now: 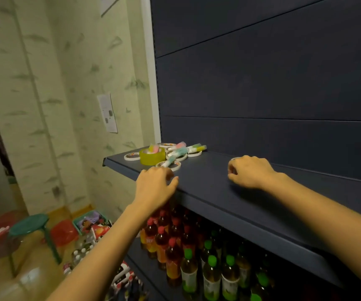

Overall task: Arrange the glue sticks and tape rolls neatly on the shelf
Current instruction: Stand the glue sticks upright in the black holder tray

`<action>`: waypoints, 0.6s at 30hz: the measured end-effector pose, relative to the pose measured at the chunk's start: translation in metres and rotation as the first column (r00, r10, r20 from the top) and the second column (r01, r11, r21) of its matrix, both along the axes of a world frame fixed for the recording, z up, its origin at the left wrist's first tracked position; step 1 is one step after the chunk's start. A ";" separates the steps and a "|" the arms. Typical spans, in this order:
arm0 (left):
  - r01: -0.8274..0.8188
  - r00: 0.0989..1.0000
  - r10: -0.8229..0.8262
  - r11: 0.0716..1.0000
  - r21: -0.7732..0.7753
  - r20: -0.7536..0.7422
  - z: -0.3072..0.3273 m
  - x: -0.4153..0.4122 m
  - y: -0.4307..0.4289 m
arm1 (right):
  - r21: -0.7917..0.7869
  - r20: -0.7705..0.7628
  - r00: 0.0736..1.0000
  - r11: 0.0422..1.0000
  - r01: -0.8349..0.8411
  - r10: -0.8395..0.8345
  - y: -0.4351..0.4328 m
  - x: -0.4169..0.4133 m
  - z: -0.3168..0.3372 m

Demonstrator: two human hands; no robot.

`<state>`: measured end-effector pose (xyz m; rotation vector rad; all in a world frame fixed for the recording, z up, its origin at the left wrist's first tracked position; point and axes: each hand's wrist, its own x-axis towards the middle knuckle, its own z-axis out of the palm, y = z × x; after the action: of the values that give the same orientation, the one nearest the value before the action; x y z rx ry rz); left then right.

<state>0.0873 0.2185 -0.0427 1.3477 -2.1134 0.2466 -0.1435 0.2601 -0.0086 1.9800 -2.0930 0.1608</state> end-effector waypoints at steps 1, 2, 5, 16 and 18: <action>-0.012 1.000 0.012 1.000 0.003 0.001 0.003 -0.003 -0.016 | 0.006 0.002 1.000 1.000 0.017 -0.017 -0.013 -0.003 0.001; -0.026 1.000 0.026 1.000 0.012 0.008 0.005 -0.006 -0.031 | 0.014 0.001 0.999 0.999 0.032 -0.032 -0.025 -0.007 0.003; -0.049 0.997 0.047 0.998 0.045 0.061 0.009 -0.016 -0.075 | 0.001 0.002 0.997 0.997 0.075 -0.075 -0.057 -0.021 0.009; -0.128 0.928 0.098 0.990 0.061 0.359 -0.005 -0.046 -0.193 | -0.159 0.102 0.928 0.915 0.371 -0.359 -0.105 -0.080 0.006; -0.119 0.921 0.087 0.991 0.060 0.380 -0.006 -0.047 -0.204 | -0.152 0.132 0.897 0.885 0.440 -0.423 -0.110 -0.086 0.003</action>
<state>0.0407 0.0147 -0.0491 1.5636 -2.3883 0.5032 -0.2298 0.1506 -0.0058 1.3866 -2.4251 0.3476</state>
